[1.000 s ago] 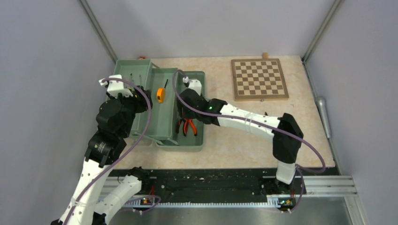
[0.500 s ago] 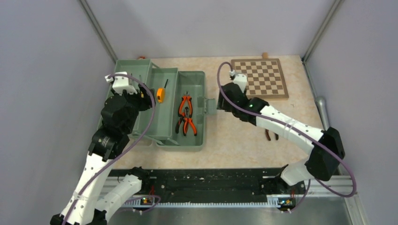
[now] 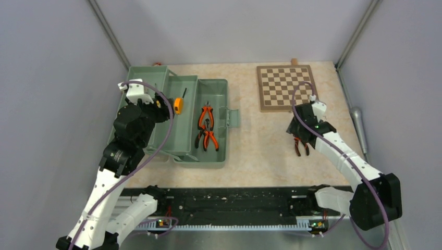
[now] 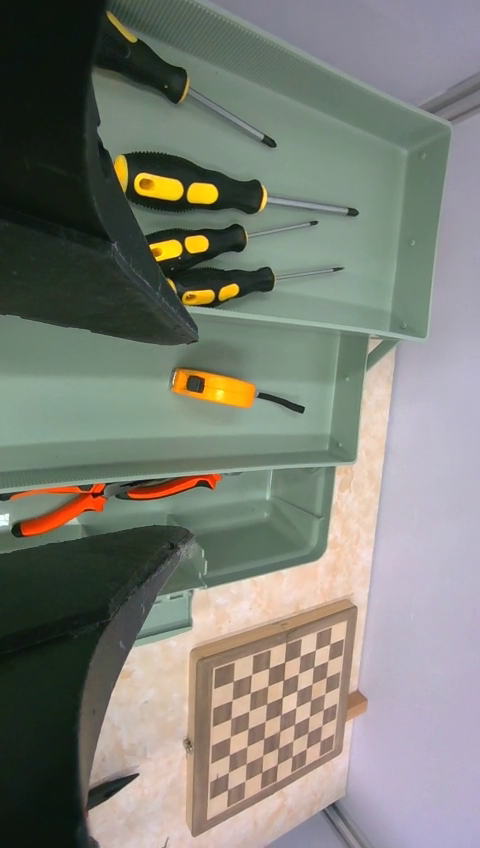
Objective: Pack the tool kit
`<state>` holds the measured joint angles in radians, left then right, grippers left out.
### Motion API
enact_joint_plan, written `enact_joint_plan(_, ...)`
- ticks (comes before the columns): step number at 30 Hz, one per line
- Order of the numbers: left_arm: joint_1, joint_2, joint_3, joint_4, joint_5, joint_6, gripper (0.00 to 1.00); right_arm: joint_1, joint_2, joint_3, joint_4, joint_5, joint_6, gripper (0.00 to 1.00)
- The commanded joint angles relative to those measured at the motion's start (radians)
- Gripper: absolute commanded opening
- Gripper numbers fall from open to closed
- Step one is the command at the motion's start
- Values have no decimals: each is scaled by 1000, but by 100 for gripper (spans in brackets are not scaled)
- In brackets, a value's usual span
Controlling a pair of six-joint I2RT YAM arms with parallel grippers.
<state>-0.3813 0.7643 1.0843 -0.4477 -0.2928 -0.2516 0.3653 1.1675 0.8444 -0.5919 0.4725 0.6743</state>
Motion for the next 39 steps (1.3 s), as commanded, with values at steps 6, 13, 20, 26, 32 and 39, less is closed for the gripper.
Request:
enact_joint_plan(6,-4,6,17,56,15,-11,71,-263,-33,-134,30,-157,-42,57)
enact_joint_plan(13,-4,-1,17,50,11,-9,71,-347,50,-159,78,-204,-86,57)
enact_joint_plan(20,-3,-7,14,49,-3,-3,71,-350,114,-178,96,-249,-108,57)
enact_joint_plan(26,-3,-1,13,53,-3,1,71,-350,162,-182,106,-316,-124,55)
enact_joint_plan(32,-3,4,11,62,3,-1,71,-336,172,-175,122,-369,-148,47)
enact_joint_plan(39,-2,9,17,65,4,-2,72,-282,244,-158,138,-373,-145,39)
